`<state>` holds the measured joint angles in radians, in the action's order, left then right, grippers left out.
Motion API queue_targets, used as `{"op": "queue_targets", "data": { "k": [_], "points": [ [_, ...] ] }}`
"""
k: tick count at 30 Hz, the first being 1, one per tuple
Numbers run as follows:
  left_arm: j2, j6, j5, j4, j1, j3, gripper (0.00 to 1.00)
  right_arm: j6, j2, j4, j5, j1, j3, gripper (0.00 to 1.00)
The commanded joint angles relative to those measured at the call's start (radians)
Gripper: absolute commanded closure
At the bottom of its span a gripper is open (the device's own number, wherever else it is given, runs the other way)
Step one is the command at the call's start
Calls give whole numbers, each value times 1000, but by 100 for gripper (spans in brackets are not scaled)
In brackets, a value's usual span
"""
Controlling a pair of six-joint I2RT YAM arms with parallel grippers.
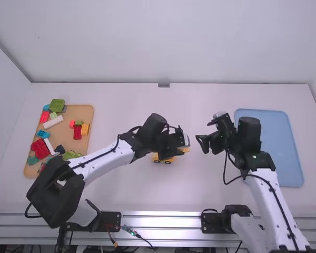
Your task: Assemble lego blocks to make yellow taxi
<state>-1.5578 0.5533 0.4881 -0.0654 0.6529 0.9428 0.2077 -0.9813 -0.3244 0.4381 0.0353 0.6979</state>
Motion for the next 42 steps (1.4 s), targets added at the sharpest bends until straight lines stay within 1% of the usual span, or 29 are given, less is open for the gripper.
{"op": "queue_targets", "data": {
  "k": [1, 2, 5, 8, 12, 16, 18, 22, 25, 31, 38, 39, 40, 42],
  "points": [
    [-41, -45, -33, 18, -9, -2, 98, -215, 101, -10, -200, -13, -40, 2],
    [-55, -45, -31, 16, -11, 5, 98, -230, 135, -19, -205, -21, -50, 1],
    [-107, -33, -5, -22, -10, 48, 98, -230, 221, -45, -200, -47, -72, 1],
    [-199, -27, -7, -96, 8, 142, 98, -243, 314, -56, -200, -75, -99, 1],
    [-301, 61, -28, -222, 49, 270, 98, -264, 393, -58, -200, -109, -130, 1],
    [-360, 44, -90, -195, 89, 300, 98, -264, 407, -58, -198, -131, -142, 1],
    [-381, 42, -87, -183, 100, 299, 98, -264, 405, -58, -200, -137, -142, 1],
    [-428, 68, -109, -169, 123, 298, 98, -264, 392, -55, -184, -150, -143, 1],
    [-451, 64, -166, -160, 148, 296, 98, -263, 373, -47, -169, -152, -143, 1],
    [-490, 63, -177, -105, 154, 283, 98, -264, 349, -35, -169, -153, -142, 1],
    [-518, 53, -201, -95, 146, 282, 98, -256, 349, -36, -166, -153, -142, 1],
    [-518, 53, -202, -90, 145, 282, 96, -253, 349, -36, -166, -153, -142, 1],
    [-518, 53, -202, -89, 145, 282, 89, -253, 349, -37, -166, -152, -142, 1],
    [-518, 47, -218, -85, 150, 282, 63, -253, 346, -35, -165, -153, -142, 1]
  ]
}}
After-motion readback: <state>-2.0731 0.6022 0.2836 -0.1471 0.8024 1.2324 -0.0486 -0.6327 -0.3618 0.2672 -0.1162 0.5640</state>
